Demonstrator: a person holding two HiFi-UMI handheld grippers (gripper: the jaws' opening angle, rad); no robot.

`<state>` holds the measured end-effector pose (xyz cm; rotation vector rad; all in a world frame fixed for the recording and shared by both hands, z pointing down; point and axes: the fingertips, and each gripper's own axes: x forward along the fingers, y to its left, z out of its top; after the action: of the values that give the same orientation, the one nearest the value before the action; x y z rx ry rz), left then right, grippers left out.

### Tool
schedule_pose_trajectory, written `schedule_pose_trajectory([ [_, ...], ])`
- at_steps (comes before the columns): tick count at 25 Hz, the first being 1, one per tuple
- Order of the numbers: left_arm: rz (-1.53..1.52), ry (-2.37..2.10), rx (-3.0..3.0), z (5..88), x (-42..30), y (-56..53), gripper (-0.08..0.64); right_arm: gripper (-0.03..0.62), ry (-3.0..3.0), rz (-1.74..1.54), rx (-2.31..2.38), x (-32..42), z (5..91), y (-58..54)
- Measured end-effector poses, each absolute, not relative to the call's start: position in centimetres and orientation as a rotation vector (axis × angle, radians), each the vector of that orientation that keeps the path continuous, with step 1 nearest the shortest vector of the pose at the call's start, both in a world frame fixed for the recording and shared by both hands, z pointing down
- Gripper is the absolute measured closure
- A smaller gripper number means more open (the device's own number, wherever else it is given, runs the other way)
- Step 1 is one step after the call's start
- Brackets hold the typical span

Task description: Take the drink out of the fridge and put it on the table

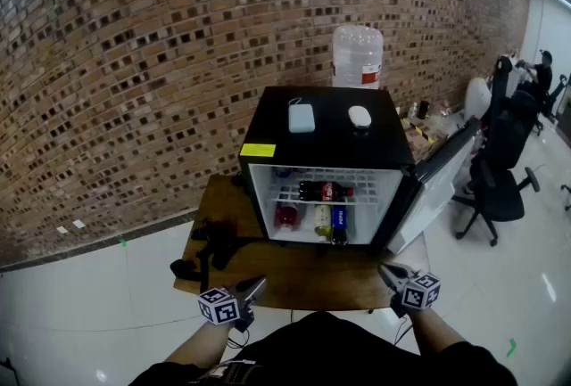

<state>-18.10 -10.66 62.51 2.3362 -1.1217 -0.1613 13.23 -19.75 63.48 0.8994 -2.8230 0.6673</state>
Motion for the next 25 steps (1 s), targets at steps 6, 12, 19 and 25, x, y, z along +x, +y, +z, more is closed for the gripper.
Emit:
schedule_pose_trajectory([
  [6, 0.074, -1.184, 2.439, 63.0, -18.2, -13.0, 0.558, 0.592, -2.697, 0.286, 0.891, 11.8, 62.8, -21.5],
  [12, 0.427, -1.218, 2.635, 59.1, -16.0, -20.8, 0.558, 0.592, -2.712, 0.343, 0.865, 11.6, 62.8, -20.5],
  [19, 0.981, -1.215, 2.893, 54.2, -10.6, -30.2, 0.358, 0.592, -2.677, 0.383, 0.885, 14.2, 63.7, -18.3],
  [25, 1.454, -1.063, 2.974, 53.0, -5.8, -35.3, 0.322, 0.592, -2.633, 0.448, 0.934, 17.7, 65.2, -16.7],
])
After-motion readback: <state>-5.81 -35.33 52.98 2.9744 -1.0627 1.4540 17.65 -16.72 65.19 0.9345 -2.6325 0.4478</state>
